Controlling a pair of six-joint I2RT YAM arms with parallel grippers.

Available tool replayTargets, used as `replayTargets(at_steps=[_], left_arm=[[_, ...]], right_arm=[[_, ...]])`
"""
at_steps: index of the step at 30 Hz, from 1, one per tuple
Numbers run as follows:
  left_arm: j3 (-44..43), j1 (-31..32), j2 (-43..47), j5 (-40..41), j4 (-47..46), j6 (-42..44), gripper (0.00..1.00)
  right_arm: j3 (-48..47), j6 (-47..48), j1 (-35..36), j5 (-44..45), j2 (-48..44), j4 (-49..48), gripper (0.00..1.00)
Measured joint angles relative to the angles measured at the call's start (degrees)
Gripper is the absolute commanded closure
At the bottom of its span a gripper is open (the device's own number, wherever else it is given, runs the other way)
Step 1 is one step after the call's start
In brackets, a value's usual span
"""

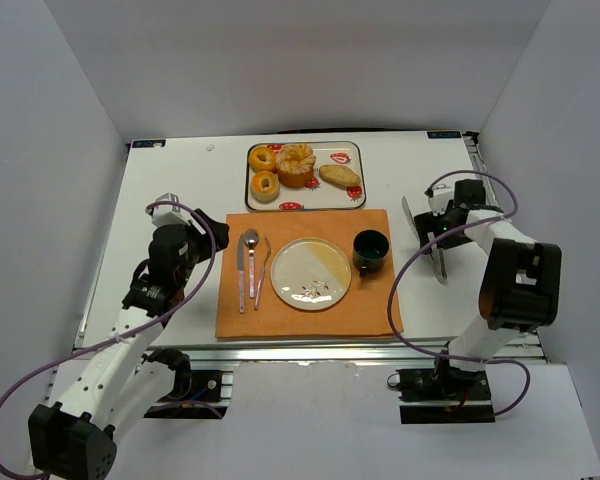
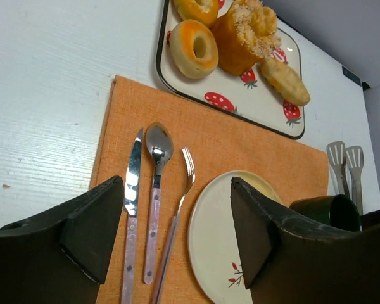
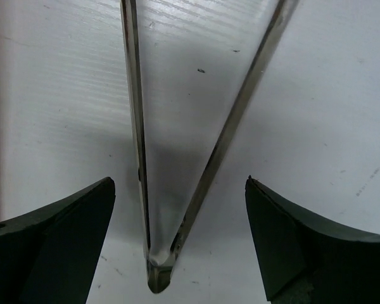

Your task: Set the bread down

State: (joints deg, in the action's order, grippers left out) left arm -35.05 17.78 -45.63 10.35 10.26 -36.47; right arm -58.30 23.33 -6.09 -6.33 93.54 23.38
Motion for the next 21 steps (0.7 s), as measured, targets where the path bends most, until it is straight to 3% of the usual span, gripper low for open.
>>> replayTargets(at_steps=[2, 4, 5, 6, 10, 14, 18, 21], left_arm=[[-0.02, 0.00, -0.09, 0.17, 1.03, 0.07, 0.22], [-0.26, 0.00, -0.48, 0.39, 2.01, 0.50, 0.22], [-0.50, 0.00, -0.90, 0.50, 2.34, 0.66, 0.22], [-0.79, 0.00, -1.46, 0.66, 2.60, 0.90, 0.22], [-1.33, 0.00, -2.93, 0.85, 2.86, 1.09, 0.22], [-1.31, 0.00, -3.34, 0.81, 2.43, 1.05, 0.22], [-1.49, 0.00, -4.63, 0.79, 1.55, 1.07, 0.22], [-1.97, 0.00, -5.99, 0.68, 1.29, 1.11, 0.22]], right_arm=[[-0.52, -0.22, 0.94, 1.38, 2.67, -0.33, 0.17], [-1.07, -0.37, 1.25, 1.79, 4.52, -0.37, 0.29], [-1.11, -0.33, 1.27, 1.88, 5.79, -0.39, 0.29], [-1.31, -0.76, 1.25, 1.44, 6.43, -0.24, 0.37], [-1.44, -0.83, 1.25, 1.90, 6.64, -0.98, 0.56], [-1.25, 0.02, 1.29, 1.73, 6.64, -1.62, 0.95], [-1.55, 1.33, 1.27, 1.29, 6.45, -1.11, 1.00], [-4.55, 2.93, 1.25, -1.81, 6.03, 2.62, 0.90]])
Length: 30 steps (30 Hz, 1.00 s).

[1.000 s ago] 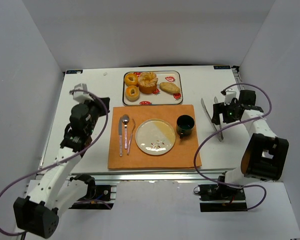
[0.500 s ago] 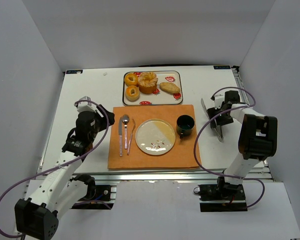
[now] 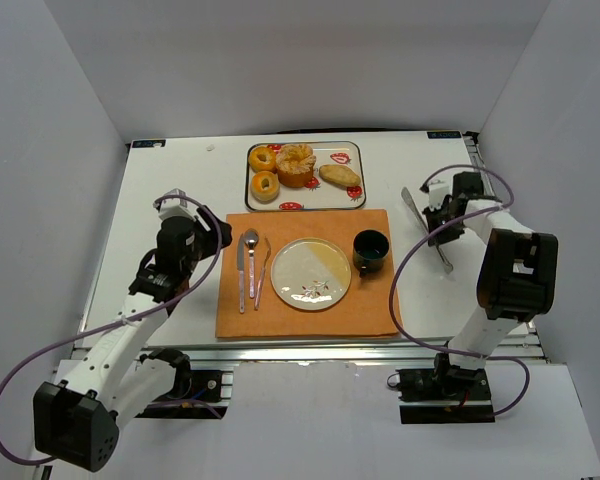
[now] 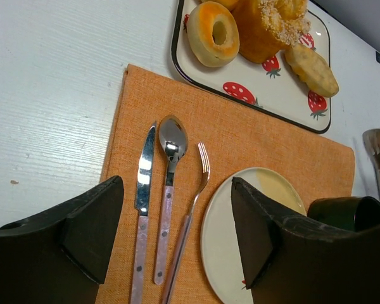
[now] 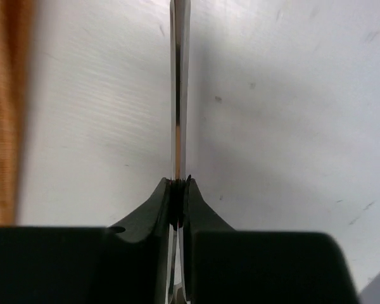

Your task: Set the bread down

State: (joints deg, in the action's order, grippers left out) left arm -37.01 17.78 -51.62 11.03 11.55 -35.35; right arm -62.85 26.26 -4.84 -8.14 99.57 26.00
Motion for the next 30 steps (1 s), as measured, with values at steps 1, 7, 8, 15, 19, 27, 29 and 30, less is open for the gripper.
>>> replayTargets(at_steps=[1, 7, 8, 15, 19, 27, 29, 30], left_arm=[[-0.22, 0.00, -0.37, -0.09, -0.04, 0.00, 0.22], [-0.66, 0.00, -2.45, -0.70, -1.27, 0.00, 0.22], [-0.76, 0.00, -2.80, -0.72, -1.27, 0.00, 0.22], [-2.27, 0.00, -3.74, -0.57, -1.25, 0.35, 0.22], [-2.47, 0.00, -3.74, -0.07, -1.16, 0.35, 0.22], [-2.49, -0.04, -3.91, 0.92, -0.44, 0.35, 0.22], [-2.49, -0.04, -4.09, 1.22, -0.35, 0.35, 0.22], [-2.49, -0.04, -4.20, 1.42, -0.33, 0.35, 0.22]], right_arm=[[-2.49, 0.37, 0.11, -1.53, -0.11, 2.32, 0.86], [-24.09, 0.39, 5.53, -9.81, -0.31, 6.97, 0.65], [-26.29, 0.24, 6.97, -10.58, -0.35, 6.86, 0.63], [-35.19, -0.61, 18.80, -14.08, 2.43, 7.78, 0.60], [-40.68, -0.59, 21.27, -14.49, 8.17, 8.63, 0.60], [-46.14, 1.07, 24.24, -12.83, 13.44, 9.40, 0.57], [-46.12, 2.69, 26.10, -11.52, 13.42, 8.92, 0.56], [-46.10, 3.48, 27.02, -11.02, 13.42, 8.74, 0.56]])
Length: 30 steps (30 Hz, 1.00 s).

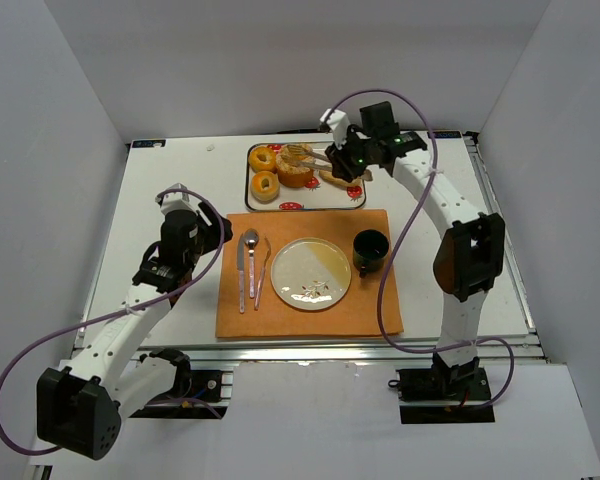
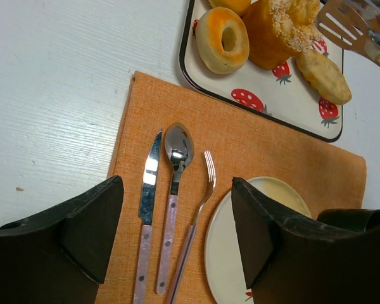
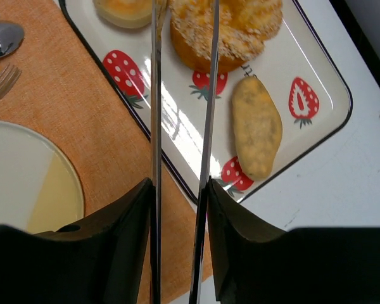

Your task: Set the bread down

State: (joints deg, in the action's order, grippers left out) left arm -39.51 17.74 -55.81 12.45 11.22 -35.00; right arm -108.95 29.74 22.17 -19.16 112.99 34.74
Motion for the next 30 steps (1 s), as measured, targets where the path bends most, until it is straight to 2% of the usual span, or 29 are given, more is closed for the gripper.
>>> replayTargets(at_steps=[8, 15, 30], left_arm=[[-0.02, -0.02, -0.42, 0.74, 0.33, 0.00, 0.22], [-0.02, -0.17, -1.09, 0.76, 0.31, -0.02, 0.22], [0.00, -0.48, -1.75, 0.68, -0.61, -0.46, 0.22]], right_arm=[[-0.02, 5.49, 5.66, 4.02, 0.61, -0.98, 0.54], [0.00, 7.21, 5.60, 8.85, 4.09, -1.73, 0.52], [1.79, 9.79, 6.47, 13.16, 4.63, -4.98, 0.52]])
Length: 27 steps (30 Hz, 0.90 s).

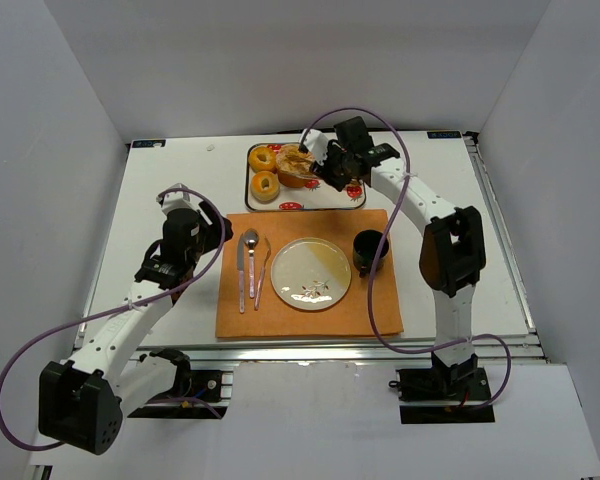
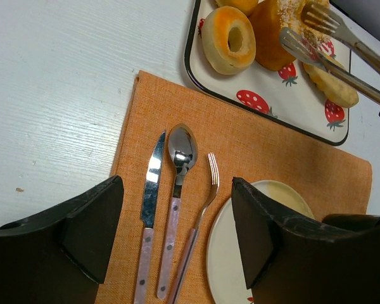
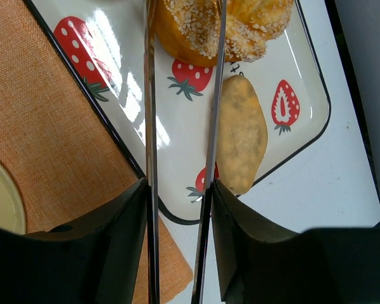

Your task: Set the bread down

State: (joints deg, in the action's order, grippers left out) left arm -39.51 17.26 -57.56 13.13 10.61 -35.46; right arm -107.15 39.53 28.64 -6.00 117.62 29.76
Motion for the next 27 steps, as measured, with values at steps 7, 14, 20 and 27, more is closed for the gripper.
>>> replayTargets(at_steps=[7, 14, 20, 27], left_arm=[[-0.02, -0.24, 0.07, 0.00, -0.33, -0.28, 0.22], [0.00, -0.28, 0.63, 0.00, -0.39, -0.57, 0.22], [0.00, -0.28, 0.79, -0.02, -0.57, -0.57, 0.22], [-0.02, -0.28, 1.62, -0.04, -0.57, -0.57, 0.22]], right_arm=[[0.17, 1.90, 1.16, 1.97, 1.38, -0.35, 0.58], [0.17, 2.51, 1.38, 3.28, 1.40, -0.44, 0.94], [1.49, 0.59, 0.96, 2.34, 0.22, -1.55, 1.00], [11.63, -1.64, -1.86, -2.91, -12.61, -3.48, 1.00]])
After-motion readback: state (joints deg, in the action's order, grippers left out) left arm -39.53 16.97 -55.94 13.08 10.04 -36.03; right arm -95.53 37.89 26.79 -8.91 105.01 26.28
